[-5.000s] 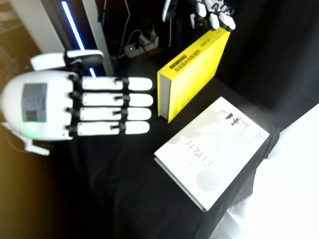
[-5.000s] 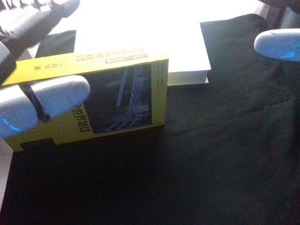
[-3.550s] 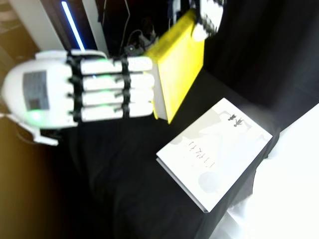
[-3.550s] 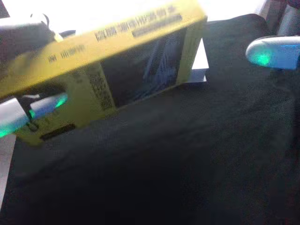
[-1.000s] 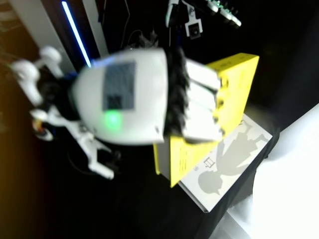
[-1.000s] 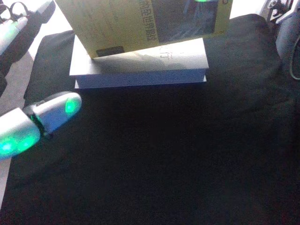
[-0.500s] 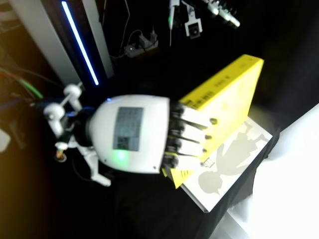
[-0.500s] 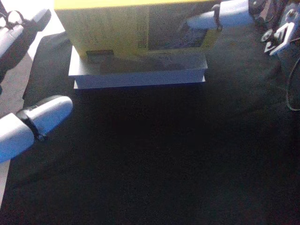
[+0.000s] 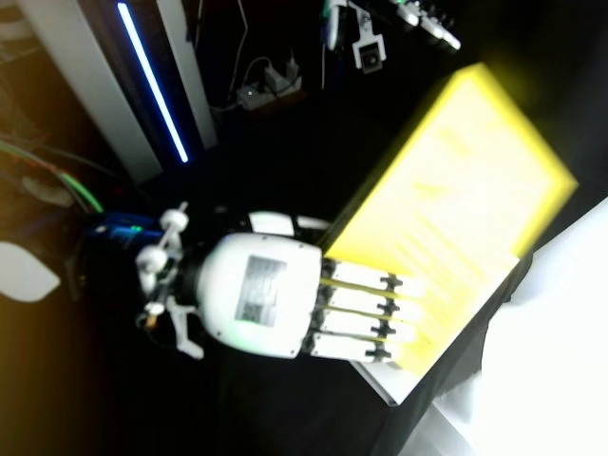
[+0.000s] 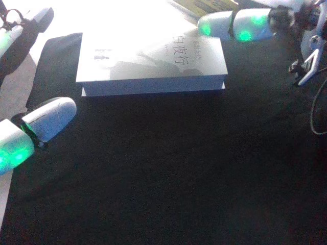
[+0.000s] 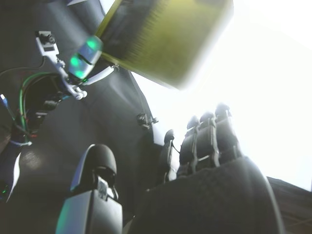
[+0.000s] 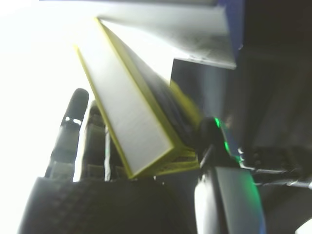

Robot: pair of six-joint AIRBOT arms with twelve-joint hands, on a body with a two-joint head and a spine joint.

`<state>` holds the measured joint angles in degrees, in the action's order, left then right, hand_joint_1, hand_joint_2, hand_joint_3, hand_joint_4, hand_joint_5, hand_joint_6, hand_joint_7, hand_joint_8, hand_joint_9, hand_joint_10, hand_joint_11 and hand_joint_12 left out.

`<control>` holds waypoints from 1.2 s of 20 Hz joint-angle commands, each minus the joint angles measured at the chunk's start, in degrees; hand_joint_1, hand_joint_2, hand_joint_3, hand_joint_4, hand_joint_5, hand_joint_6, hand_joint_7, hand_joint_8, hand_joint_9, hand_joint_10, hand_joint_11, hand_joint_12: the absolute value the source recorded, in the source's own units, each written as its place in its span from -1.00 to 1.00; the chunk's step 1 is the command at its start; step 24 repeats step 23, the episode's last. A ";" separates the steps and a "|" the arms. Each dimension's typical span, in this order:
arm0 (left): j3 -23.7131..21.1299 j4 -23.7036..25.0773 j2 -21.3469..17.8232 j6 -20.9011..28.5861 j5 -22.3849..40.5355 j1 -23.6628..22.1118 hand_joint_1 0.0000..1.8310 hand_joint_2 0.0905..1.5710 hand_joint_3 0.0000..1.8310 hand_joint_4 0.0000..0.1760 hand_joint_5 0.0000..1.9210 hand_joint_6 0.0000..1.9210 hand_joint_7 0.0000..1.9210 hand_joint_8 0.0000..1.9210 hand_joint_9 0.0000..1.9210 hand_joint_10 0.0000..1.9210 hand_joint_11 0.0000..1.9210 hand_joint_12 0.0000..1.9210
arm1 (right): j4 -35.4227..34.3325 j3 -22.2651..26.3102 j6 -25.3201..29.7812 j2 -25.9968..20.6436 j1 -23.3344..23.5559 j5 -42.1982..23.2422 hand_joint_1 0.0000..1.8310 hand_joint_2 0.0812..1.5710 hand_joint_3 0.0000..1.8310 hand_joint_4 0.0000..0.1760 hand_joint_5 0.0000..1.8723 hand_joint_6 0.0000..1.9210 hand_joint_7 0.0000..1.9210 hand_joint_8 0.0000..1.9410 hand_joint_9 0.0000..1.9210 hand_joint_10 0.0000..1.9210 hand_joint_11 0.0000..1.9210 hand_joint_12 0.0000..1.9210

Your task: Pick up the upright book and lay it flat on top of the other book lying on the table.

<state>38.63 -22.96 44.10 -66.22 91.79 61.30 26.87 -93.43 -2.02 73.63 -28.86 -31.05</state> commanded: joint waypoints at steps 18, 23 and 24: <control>1.86 -0.16 -2.65 0.18 7.28 0.26 -0.67 0.60 -0.99 0.77 -1.00 -1.00 -1.00 -1.00 -1.00 -1.00 -1.00 -1.00 | -1.26 18.23 11.26 -20.48 4.08 -29.99 -0.80 0.57 -0.98 -0.85 -1.00 -1.00 -1.00 -1.00 -1.00 -1.00 -1.00 -1.00; 5.84 0.72 -4.24 0.18 7.40 0.25 -0.69 0.55 -1.00 1.00 -1.00 -1.00 -1.00 -1.00 -1.00 -1.00 -0.98 -0.98 | -7.52 20.48 10.78 -23.14 1.57 -36.50 -0.73 0.57 -1.00 -0.31 -1.00 -1.00 -1.00 -1.00 -1.00 -1.00 -1.00 -0.51; 5.84 0.72 -4.24 0.18 7.40 0.25 -0.69 0.55 -1.00 1.00 -1.00 -1.00 -1.00 -1.00 -1.00 -1.00 -0.98 -0.98 | -7.52 20.48 10.78 -23.14 1.57 -36.50 -0.73 0.57 -1.00 -0.31 -1.00 -1.00 -1.00 -1.00 -1.00 -1.00 -1.00 -0.51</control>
